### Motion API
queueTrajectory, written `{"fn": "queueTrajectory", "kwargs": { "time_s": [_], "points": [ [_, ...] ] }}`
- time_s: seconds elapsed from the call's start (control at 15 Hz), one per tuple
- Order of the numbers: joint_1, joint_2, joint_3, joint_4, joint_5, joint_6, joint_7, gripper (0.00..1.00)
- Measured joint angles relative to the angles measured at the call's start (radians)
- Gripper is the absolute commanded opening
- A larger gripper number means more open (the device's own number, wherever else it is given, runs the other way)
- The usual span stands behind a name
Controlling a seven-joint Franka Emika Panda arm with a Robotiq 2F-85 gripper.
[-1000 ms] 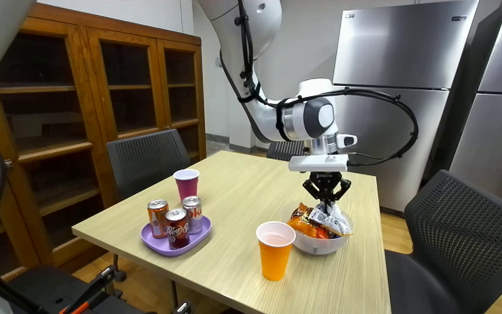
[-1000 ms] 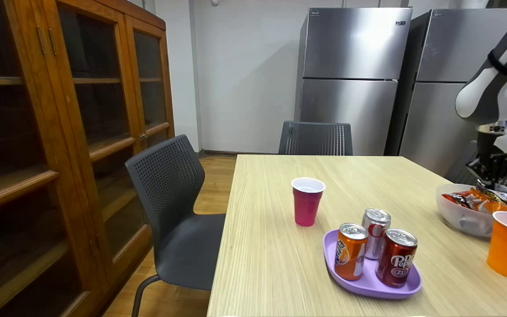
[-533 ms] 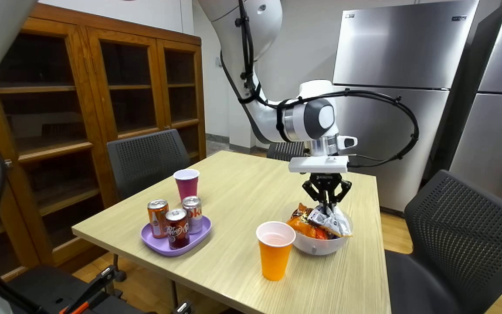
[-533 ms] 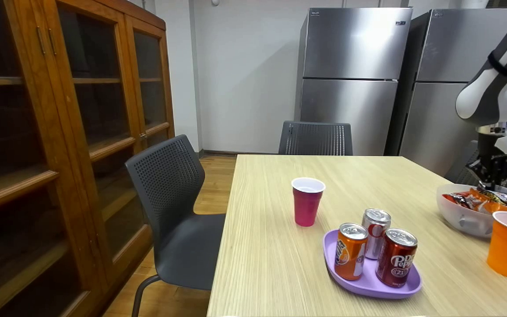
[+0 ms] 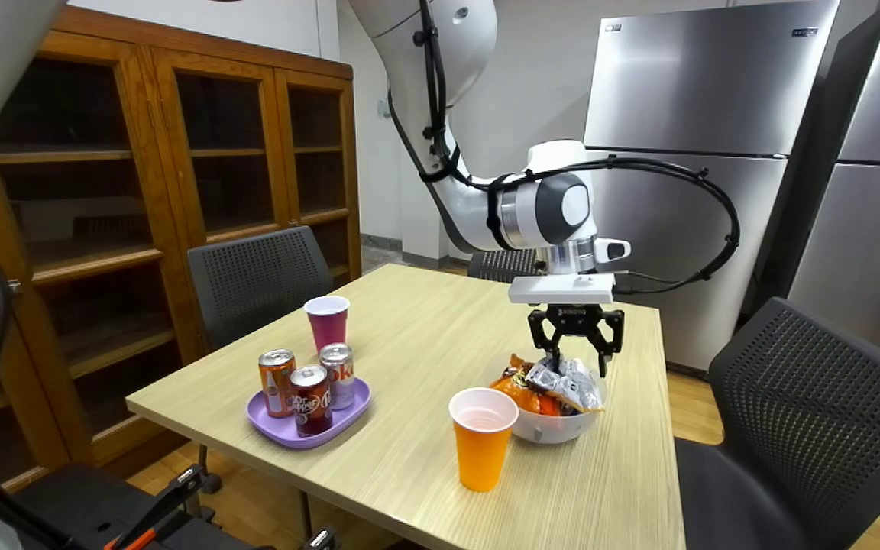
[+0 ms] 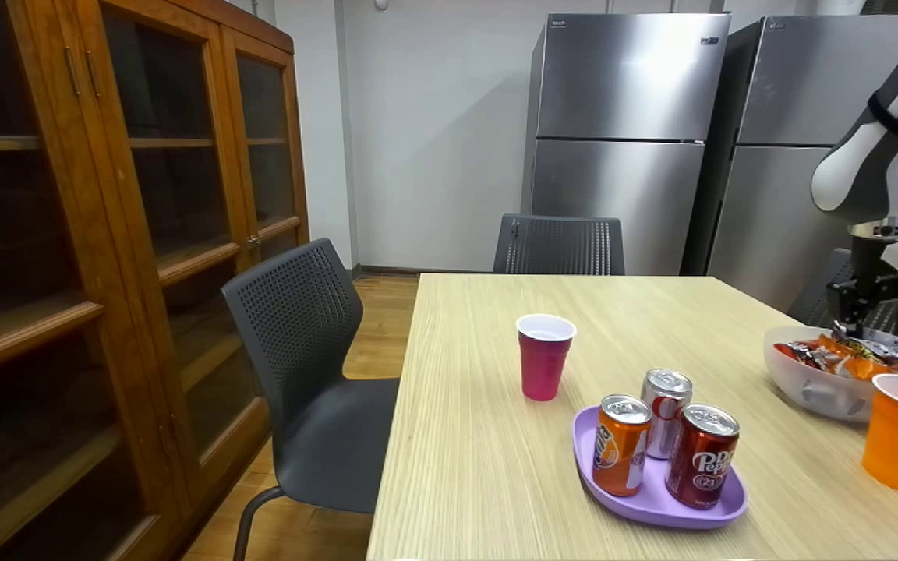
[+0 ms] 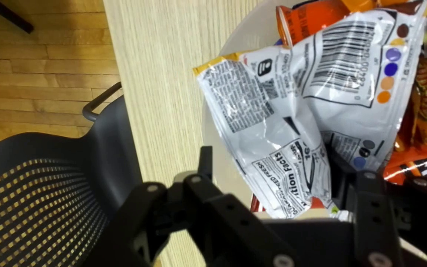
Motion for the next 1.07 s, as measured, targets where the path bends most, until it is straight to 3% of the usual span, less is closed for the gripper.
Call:
{"fn": "queueTrajectory", "kwargs": {
  "time_s": [1.07],
  "points": [
    [0.0, -0.05, 0.004, 0.0, 0.009, 0.023, 0.008, 1.0]
  ]
}}
